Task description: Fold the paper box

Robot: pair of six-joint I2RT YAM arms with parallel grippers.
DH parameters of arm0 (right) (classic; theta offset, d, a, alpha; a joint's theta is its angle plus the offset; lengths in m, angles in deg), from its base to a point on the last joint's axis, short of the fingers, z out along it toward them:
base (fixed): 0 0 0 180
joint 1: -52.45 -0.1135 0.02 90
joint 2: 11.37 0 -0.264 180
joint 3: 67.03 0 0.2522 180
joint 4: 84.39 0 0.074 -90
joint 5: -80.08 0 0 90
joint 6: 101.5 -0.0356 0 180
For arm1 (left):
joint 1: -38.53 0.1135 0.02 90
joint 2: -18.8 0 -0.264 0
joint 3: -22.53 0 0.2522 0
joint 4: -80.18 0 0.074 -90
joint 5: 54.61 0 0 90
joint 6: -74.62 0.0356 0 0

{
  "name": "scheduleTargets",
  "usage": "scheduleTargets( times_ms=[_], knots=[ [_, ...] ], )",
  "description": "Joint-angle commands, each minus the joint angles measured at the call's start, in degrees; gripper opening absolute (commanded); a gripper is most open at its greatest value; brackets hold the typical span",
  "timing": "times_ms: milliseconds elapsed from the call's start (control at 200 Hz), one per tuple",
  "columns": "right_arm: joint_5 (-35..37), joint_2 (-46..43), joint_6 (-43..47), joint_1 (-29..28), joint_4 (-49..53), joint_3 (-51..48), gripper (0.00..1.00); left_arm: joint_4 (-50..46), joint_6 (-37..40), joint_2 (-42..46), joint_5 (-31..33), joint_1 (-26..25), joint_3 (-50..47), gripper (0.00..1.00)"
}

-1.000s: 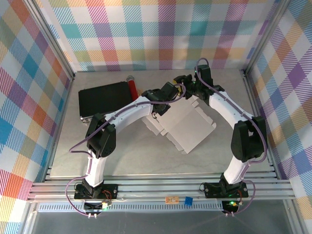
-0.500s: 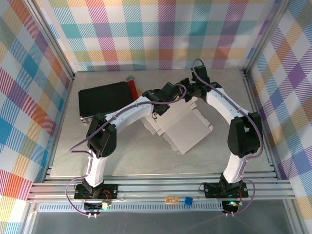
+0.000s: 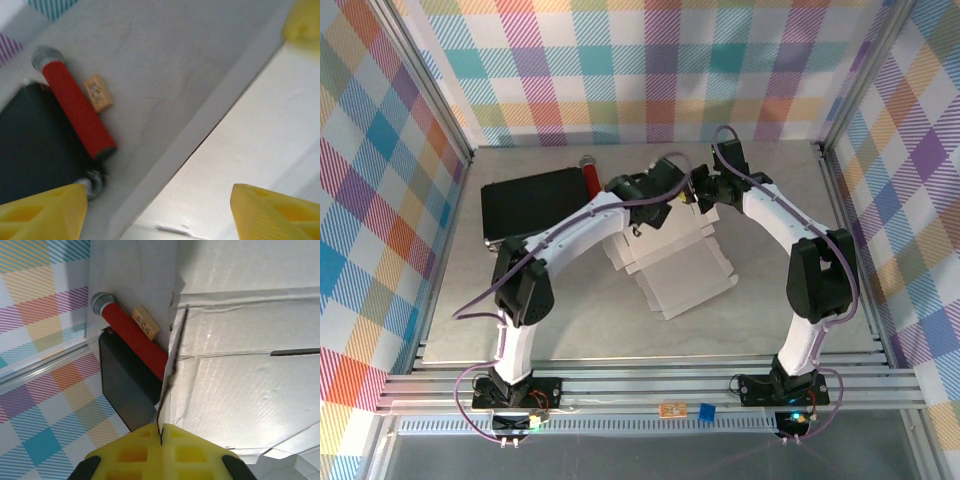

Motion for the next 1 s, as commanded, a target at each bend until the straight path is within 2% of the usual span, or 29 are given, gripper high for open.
scheduleTargets(
  times_ms=[0,60,135,195,260,320,420,540,610,710,870,995],
  knots=[
    [-1.0,-2.9,-4.3,1.1,-11.5,-4.3,0.00,-3.3,-32.1,10.4,-16.8,5.6,-2.3,0.75],
    [-1.0,-3.2,-5.7,1.1,-15.6,-6.1,0.00,6.3,-43.7,15.5,-25.1,8.3,-11.0,0.73],
    [-1.2,-3.6,-6.6,1.3,-18.0,-7.1,0.00,21.9,-57.5,20.0,-31.8,10.8,-22.0,0.70],
    [-1.2,-3.8,-7.0,1.3,-19.0,-7.9,0.00,29.5,-67.6,20.4,-36.2,12.6,-27.4,0.68],
    [-1.2,-4.1,-8.0,1.4,-20.7,-9.3,0.00,37.4,-74.5,20.2,-39.1,13.8,-31.0,0.66],
    [-1.3,-4.4,-9.3,1.5,-22.7,-11.1,0.00,41.0,-77.8,20.9,-38.5,14.5,-32.9,0.65],
    [-1.7,-5.1,-9.9,1.9,-24.0,-12.8,0.00,37.7,-75.1,21.1,-38.1,16.7,-30.8,0.61],
    [-2.5,-5.6,-9.0,2.4,-22.6,-12.8,0.00,30.0,-69.1,18.3,-43.2,20.6,-26.9,0.55],
    [-2.9,-5.6,-8.9,2.8,-21.9,-12.6,0.00,25.1,-65.8,16.9,-44.9,21.9,-25.1,0.55],
    [-3.4,-5.3,-8.4,3.1,-20.4,-11.5,0.00,20.8,-62.1,17.2,-43.2,22.8,-24.3,0.57],
    [-3.9,-4.4,-7.9,3.0,-18.1,-9.6,0.00,18.3,-57.7,12.7,-47.2,23.5,-21.0,0.58],
    [-3.7,-4.0,-7.9,3.1,-17.2,-8.8,0.00,18.7,-57.0,11.8,-46.9,23.3,-21.4,0.58]
  ],
)
